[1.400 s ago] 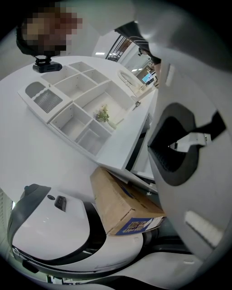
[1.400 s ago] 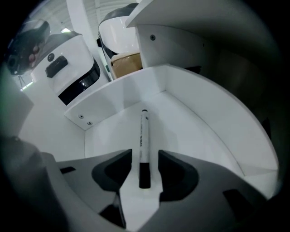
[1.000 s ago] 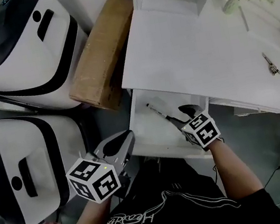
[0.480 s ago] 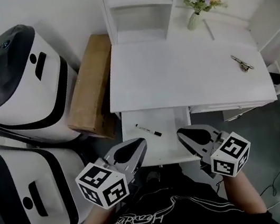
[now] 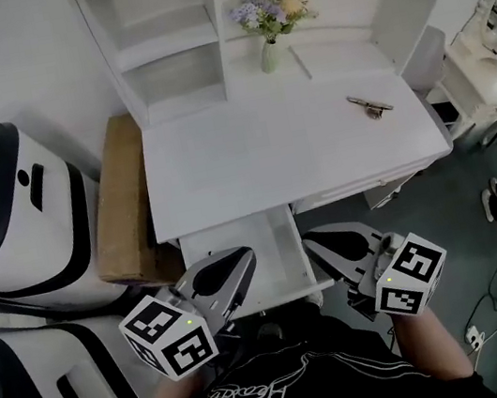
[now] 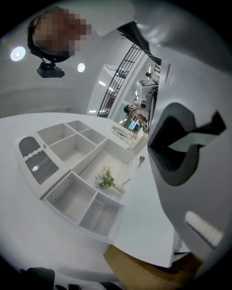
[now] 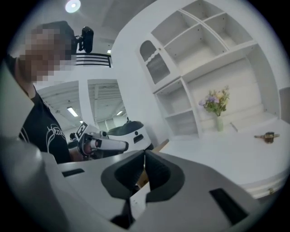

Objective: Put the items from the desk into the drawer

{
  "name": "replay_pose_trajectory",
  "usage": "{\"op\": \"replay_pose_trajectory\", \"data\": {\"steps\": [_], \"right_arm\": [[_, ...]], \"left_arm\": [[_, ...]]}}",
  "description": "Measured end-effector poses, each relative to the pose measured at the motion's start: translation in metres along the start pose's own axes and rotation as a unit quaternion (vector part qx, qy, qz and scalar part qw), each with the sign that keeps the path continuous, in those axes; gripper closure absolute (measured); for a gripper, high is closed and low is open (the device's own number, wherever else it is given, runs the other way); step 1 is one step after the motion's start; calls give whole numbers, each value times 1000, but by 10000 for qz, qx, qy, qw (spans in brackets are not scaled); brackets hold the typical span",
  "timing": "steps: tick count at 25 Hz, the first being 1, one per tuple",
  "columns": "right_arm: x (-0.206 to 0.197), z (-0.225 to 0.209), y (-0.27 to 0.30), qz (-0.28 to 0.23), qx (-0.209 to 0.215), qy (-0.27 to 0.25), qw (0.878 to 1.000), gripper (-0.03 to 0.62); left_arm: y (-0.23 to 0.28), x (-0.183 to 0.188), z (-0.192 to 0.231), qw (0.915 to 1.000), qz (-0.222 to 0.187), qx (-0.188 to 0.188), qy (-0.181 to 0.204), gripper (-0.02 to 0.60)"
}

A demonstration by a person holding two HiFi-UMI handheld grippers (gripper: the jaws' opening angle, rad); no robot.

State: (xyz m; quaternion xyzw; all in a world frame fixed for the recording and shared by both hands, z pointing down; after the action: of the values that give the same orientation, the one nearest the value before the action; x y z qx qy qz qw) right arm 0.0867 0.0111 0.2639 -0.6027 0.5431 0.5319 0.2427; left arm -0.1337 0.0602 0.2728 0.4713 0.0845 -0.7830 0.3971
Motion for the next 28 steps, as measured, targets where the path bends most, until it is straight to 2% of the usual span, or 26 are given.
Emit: {"op": "replay_pose_trajectory", "data": {"steps": [4,12,14,15,16,22,28], "right_arm": [[4,-26,-30,-149,-420,-19,9990,583],[6,-101,-79,-263,-884,211,9955,582],[7,-122,-89,-235,-1018,206,9943,549],[7,-134,-94,-188,-1132,167,9933,485],[8,-146,-99,-142,-1270,118,9917,470],[12,-233,-127,130,-1918,-226,9811,444],[16,-320,-134,427,-2290,-646,9703,430]], "left_arm": [[31,10,-11,9996,101,-201,145,572],[109,24,-20,9982,400,-380,241,574],[134,28,-20,9979,464,-387,252,572],[147,31,-20,9976,507,-386,271,574],[160,33,-20,9973,555,-385,293,574],[232,43,-16,9959,719,-440,331,572],[283,39,6,9956,896,-196,173,572]]}}
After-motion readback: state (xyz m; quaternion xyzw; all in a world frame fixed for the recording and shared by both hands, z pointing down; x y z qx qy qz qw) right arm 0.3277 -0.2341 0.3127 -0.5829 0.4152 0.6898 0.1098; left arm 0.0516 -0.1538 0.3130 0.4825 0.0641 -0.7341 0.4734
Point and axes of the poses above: the fingertips, and each gripper's own axes: y forward along the fingers, z to its left, x out of its top, the point moved 9 cm from there along -y, backward along the fingers, and after that the axes turned 4 degrees about z, right-handed, at the moved point
